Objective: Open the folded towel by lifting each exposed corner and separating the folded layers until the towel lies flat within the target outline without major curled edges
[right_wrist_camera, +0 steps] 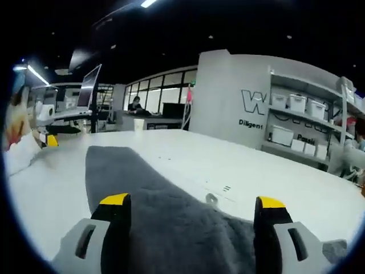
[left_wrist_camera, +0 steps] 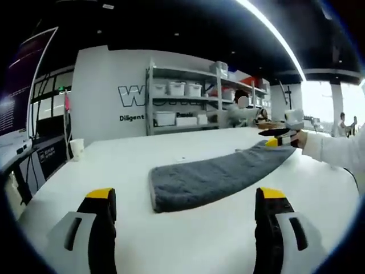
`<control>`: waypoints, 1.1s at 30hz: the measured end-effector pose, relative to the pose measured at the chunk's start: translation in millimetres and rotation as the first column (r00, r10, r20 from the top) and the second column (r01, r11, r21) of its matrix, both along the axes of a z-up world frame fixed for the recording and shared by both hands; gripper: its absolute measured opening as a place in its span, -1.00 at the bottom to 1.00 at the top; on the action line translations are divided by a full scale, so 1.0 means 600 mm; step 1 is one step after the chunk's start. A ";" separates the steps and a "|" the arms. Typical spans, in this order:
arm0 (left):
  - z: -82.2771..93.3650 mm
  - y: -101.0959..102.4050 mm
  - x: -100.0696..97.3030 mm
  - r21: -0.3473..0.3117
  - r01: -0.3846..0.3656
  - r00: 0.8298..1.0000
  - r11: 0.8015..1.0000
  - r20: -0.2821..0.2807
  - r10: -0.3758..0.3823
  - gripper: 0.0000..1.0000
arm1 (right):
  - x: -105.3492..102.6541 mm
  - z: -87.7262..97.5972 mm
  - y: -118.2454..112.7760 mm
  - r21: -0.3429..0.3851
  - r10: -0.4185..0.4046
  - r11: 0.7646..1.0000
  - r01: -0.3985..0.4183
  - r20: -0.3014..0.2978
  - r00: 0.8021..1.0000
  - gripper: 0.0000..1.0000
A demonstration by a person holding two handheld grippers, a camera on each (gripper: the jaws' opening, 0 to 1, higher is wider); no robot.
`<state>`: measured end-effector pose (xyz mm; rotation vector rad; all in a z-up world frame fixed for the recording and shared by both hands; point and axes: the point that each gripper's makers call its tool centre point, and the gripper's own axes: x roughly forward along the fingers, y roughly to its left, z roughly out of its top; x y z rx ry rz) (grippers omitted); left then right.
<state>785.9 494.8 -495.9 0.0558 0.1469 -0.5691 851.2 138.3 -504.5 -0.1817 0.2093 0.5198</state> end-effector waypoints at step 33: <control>0.009 -0.021 -0.013 -0.027 0.034 0.999 0.999 0.014 -0.034 0.99 | 0.072 -0.084 0.079 -0.100 -0.076 0.994 0.053 -0.244 0.967 -0.80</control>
